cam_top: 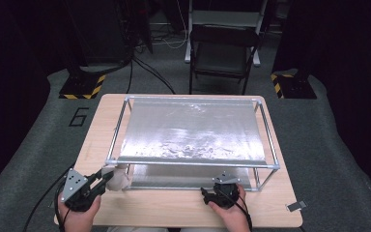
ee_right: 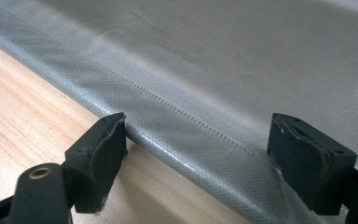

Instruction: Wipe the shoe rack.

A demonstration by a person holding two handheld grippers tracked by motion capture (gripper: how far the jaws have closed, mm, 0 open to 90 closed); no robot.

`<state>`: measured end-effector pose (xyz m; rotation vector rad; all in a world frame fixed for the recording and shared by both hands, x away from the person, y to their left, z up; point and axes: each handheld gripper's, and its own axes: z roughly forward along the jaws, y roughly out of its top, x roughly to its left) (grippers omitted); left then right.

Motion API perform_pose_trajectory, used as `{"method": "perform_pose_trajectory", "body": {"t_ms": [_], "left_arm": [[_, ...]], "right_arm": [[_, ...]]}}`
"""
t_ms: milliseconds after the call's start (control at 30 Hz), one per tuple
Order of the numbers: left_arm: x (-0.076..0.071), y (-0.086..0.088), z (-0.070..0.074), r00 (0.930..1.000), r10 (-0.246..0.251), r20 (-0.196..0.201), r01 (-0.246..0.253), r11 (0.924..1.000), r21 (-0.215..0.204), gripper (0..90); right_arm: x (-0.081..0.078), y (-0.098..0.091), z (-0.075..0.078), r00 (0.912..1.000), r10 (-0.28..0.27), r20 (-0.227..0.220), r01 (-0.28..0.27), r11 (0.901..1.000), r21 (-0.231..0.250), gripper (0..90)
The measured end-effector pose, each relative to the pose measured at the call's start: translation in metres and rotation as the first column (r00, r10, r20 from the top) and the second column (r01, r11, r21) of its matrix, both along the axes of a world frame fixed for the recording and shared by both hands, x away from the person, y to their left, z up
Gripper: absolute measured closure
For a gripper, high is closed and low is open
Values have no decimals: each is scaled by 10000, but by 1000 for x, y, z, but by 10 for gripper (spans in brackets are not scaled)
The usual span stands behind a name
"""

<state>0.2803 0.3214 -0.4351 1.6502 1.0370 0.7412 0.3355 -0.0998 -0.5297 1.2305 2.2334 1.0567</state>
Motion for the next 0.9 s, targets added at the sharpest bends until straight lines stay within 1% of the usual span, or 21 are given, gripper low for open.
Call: {"method": "perform_pose_trajectory", "body": {"t_ms": [67,167,200,233,267,300,333,533,567,633,667,700,833,900], "left_arm": [[1,-1,-5,9999,-4,-113,3,10000,-90,741],[2,-1,-14,9991,-6,-421,7,10000,3,745],[2,0,-17,9988,-19,-491,17,10000,-48,747],[1,1,-17,9984,-31,-557,28,10000,-51,749],[1,1,-16,9985,-9,-539,7,10000,-42,751],[0,1,-13,9988,-6,-497,7,10000,9,753],[-2,2,-10,9993,-21,-373,22,10000,34,754],[-10,8,15,9999,-43,93,44,10000,-79,757],[-11,8,19,9998,-36,181,37,10000,-6,758],[-13,8,24,9998,2,220,-2,10000,-11,760],[-13,9,26,9997,-19,243,17,10000,79,761],[-14,10,28,9993,-18,370,17,10000,26,766],[-17,13,39,9980,31,631,-26,10000,-83,768],[-16,14,44,9976,-5,695,7,10000,-30,771]], "right_arm": [[0,0,0,10000,60,9,-60,9999,-123,195],[0,0,0,10000,61,9,-61,9999,-122,195],[0,0,0,10000,58,8,-57,9999,-124,195],[0,0,0,10000,61,9,-60,9999,-122,195],[0,0,0,10000,62,15,-62,9999,-128,195],[0,0,0,10000,60,11,-60,9999,-130,195],[0,0,0,10000,55,9,-55,9999,-132,195],[0,0,0,10000,54,9,-53,9999,-132,195],[0,0,0,10000,60,11,-60,9999,-131,195],[0,0,0,10000,57,13,-57,9999,-135,195],[0,0,0,10000,58,13,-58,9999,-134,195],[0,0,0,10000,61,14,-61,9999,-135,195],[0,0,0,10000,57,13,-57,9999,-133,195],[0,0,0,10000,56,9,-56,9999,-134,195]]}}
